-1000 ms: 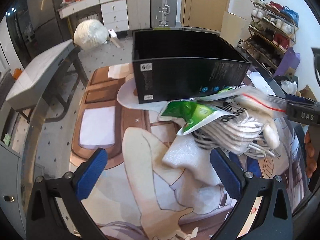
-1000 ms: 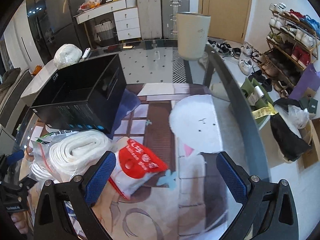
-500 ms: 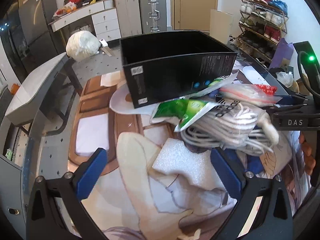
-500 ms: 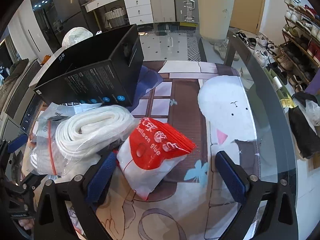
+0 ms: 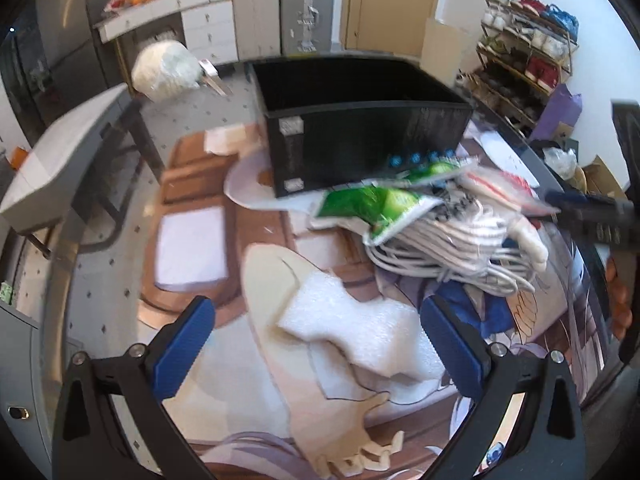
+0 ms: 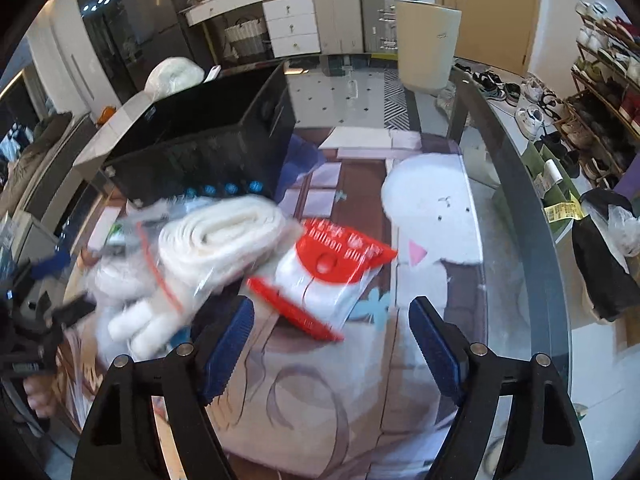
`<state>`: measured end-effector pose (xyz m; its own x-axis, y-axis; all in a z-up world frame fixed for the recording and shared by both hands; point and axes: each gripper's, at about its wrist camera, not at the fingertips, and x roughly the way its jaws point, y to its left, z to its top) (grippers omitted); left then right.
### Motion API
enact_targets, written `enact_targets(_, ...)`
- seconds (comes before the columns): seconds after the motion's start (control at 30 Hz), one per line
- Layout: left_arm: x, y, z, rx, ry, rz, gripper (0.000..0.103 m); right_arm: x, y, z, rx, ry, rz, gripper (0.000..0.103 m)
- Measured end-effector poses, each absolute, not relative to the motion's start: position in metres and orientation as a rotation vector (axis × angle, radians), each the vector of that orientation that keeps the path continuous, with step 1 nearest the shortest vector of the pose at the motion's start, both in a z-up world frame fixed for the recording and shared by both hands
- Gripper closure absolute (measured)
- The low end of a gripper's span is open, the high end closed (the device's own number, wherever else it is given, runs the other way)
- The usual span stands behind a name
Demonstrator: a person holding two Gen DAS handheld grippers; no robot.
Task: Organize soft objects
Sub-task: 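Lower the left tool onto the white foam piece while the right tool reaches the red balloon glue bag, then close the left tool on the white foam while the right tool grips the red balloon glue bag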
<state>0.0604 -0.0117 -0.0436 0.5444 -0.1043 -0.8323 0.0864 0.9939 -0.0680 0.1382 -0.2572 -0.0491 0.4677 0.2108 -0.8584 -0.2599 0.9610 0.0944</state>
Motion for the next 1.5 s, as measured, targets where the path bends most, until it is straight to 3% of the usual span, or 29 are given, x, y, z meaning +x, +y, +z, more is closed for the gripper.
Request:
enact_targets(0.33,0.069,-0.037,-0.059,0.062,1.041,-0.159,0.000,0.170,-0.242,-0.060,0.036,1.071,0.308,0.021)
enact_targets(0.53,0.051,-0.032,-0.058,0.095,1.066,-0.178,0.000,0.150,-0.238,-0.059,-0.064,1.081,0.358,0.044)
enact_targets(0.63,0.046,-0.021,-0.055,0.094,1.052,-0.157,0.000,0.134,-0.242,-0.058,-0.118,1.093,0.363,0.045)
enact_targets(0.73,0.046,-0.011,-0.049,0.071,1.019,-0.147,0.000,0.124,-0.246,-0.056,-0.143,1.086,0.365,0.043)
enact_targets(0.83,0.049,-0.012,-0.046,0.052,1.016,-0.173,0.000,0.125,-0.246,-0.048,-0.138,1.050,0.374,0.023)
enact_targets(0.87,0.050,-0.013,-0.046,0.048,1.013,-0.175,0.000,0.125,-0.245,-0.046,-0.130,1.038,0.372,0.020)
enact_targets(1.0,0.056,-0.019,-0.048,0.057,1.014,-0.172,0.000,0.135,-0.237,-0.048,-0.129,1.036,0.359,0.020)
enact_targets(1.03,0.058,-0.020,-0.048,0.061,1.016,-0.167,0.002,0.138,-0.234,-0.050,-0.134,1.042,0.359,0.023)
enact_targets(1.1,0.061,-0.021,-0.048,0.075,1.026,-0.173,0.009,0.139,-0.231,-0.056,-0.149,1.063,0.373,0.039)
enact_targets(1.13,0.061,-0.022,-0.048,0.076,1.027,-0.187,0.019,0.137,-0.229,-0.058,-0.159,1.073,0.379,0.052)
enact_targets(1.17,0.059,-0.022,-0.048,0.073,1.029,-0.200,0.026,0.134,-0.228,-0.060,-0.175,1.080,0.381,0.055)
enact_targets(1.23,0.059,-0.020,-0.050,0.051,1.053,-0.244,0.064,0.125,-0.224,-0.060,-0.206,1.079,0.404,0.059)
enact_targets(1.5,0.053,-0.024,-0.049,0.064,1.048,-0.274,0.060,0.104,-0.211,-0.057,-0.230,1.070,0.474,0.059)
